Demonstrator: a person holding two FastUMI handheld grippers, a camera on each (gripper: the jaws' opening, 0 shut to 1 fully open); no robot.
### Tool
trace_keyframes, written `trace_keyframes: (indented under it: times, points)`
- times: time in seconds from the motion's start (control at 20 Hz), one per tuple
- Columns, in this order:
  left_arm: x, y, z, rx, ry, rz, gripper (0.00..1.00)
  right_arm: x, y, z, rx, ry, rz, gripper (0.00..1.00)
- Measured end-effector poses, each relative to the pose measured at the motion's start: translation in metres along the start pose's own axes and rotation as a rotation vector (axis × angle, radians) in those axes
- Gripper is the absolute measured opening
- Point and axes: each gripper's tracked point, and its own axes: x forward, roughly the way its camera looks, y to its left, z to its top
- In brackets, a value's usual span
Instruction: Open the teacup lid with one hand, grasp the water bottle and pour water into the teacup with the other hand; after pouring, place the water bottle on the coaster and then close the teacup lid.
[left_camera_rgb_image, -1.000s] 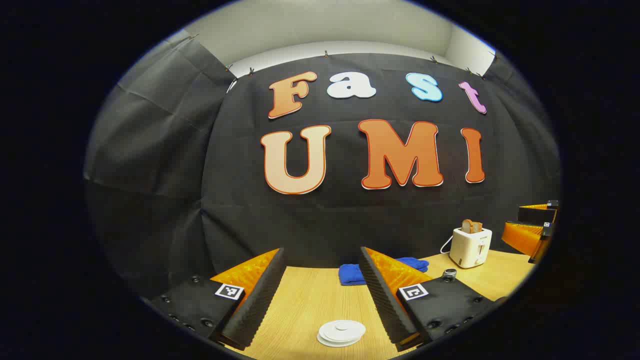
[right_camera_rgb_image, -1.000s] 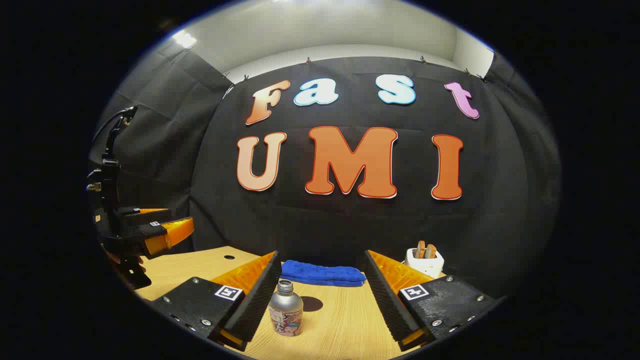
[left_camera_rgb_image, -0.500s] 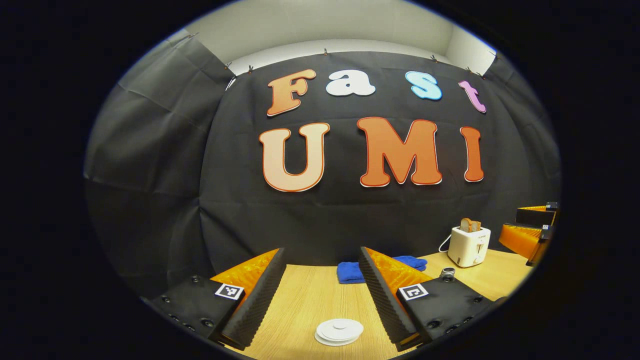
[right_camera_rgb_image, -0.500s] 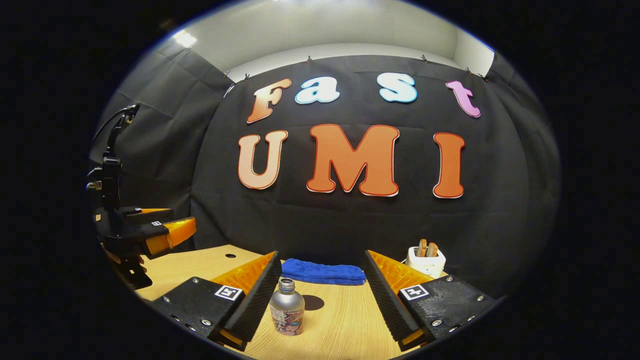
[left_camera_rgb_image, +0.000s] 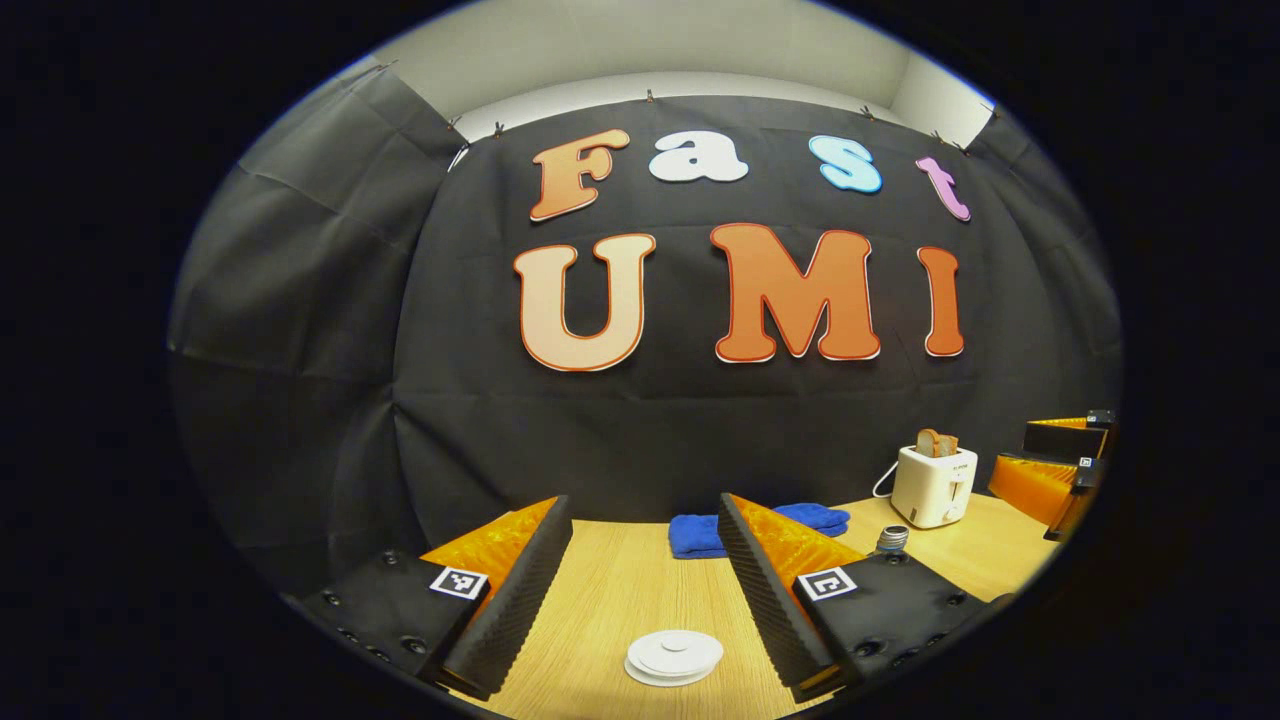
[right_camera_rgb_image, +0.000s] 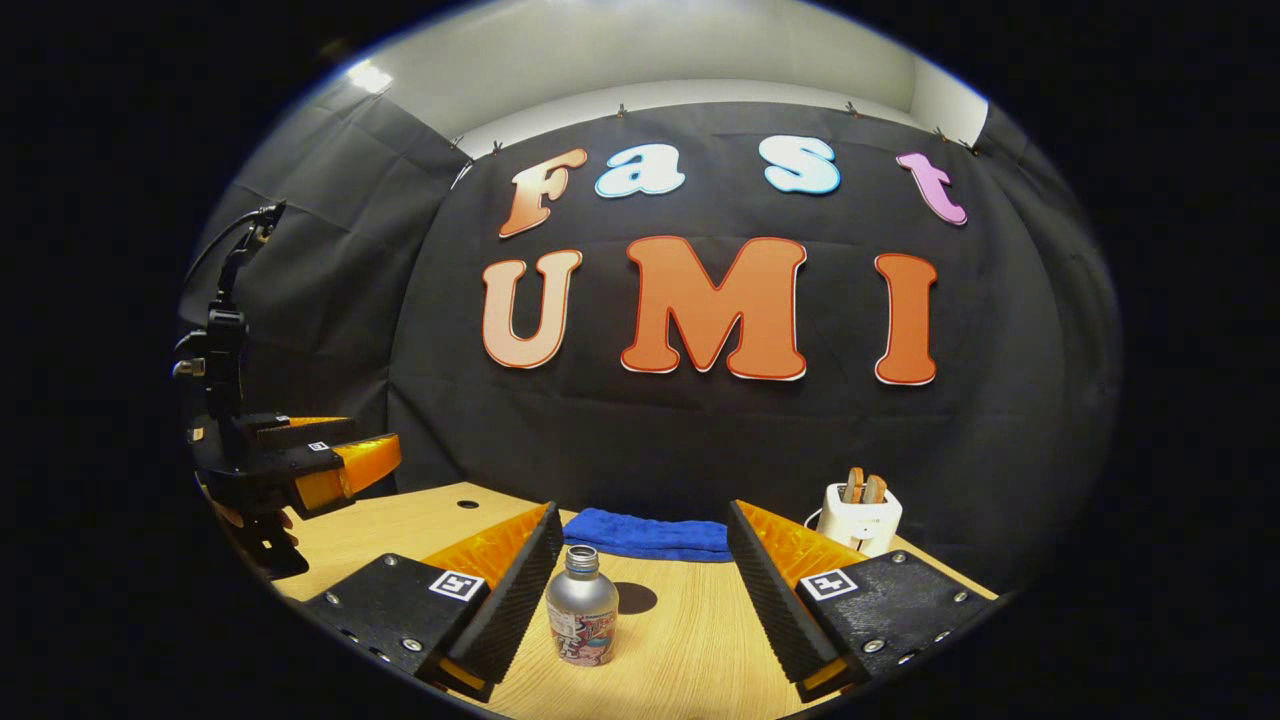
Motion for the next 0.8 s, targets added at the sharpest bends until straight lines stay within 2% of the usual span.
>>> trace_keyframes:
  times: [0.25, 0.6, 0.7, 0.8]
  points:
    - [0.000, -0.005, -0.023, 0.000, 0.038, -0.022, 0.99, 0.005, 0.008, -0.024, 0.009, 0.047, 0.026, 0.99]
    - [0.003, -0.010, -0.062, 0.008, 0.105, -0.043, 0.95, 0.019, 0.028, -0.070, 0.008, 0.142, 0.074, 0.99]
    - [0.005, -0.013, -0.074, 0.011, 0.122, -0.057, 0.99, 0.023, 0.032, -0.084, 0.003, 0.176, 0.083, 0.99]
    - [0.006, -0.016, -0.085, 0.009, 0.143, -0.072, 0.97, 0.028, 0.035, -0.098, -0.006, 0.206, 0.088, 0.99]
